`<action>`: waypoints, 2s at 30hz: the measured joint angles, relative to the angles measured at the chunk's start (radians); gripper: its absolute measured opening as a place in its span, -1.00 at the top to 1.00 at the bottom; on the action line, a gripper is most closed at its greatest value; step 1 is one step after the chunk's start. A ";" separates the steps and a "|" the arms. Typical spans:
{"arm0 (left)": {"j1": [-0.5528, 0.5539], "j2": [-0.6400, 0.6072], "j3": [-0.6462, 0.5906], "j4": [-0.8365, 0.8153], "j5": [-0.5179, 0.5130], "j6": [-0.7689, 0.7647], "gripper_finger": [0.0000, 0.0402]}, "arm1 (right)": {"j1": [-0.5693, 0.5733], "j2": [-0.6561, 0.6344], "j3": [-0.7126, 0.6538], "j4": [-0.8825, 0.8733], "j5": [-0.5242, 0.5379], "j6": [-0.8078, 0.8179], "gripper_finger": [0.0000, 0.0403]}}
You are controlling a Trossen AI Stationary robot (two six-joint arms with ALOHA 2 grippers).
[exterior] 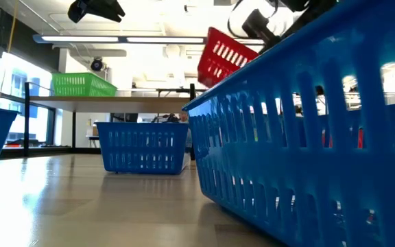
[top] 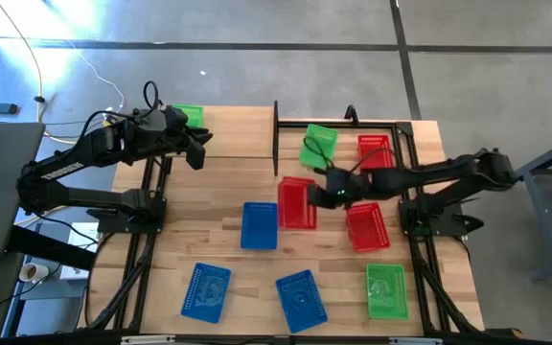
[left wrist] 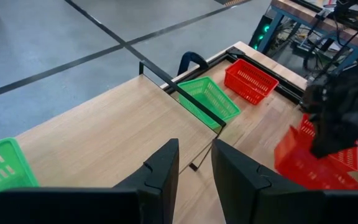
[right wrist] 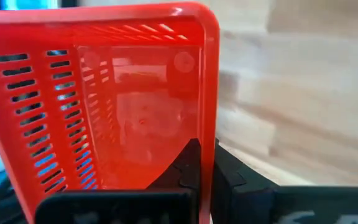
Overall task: Stack baskets on shelf by color
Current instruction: Put the bottom left red bin on the shelf
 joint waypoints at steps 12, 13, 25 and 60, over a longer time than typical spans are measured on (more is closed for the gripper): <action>0.000 0.000 0.000 0.000 -0.029 -0.021 0.56 | -0.167 -0.023 0.077 0.163 0.009 -0.212 1.00; 0.000 0.000 0.000 0.000 -0.044 -0.036 0.56 | -0.182 -0.023 0.102 0.142 0.012 -0.238 1.00; 0.000 0.032 0.000 0.116 -0.150 -0.049 0.56 | -0.296 0.096 0.461 -0.207 0.078 -0.515 1.00; 0.001 0.101 0.000 0.010 -0.231 -0.027 0.56 | -0.433 0.711 1.251 -0.629 -0.176 -0.484 1.00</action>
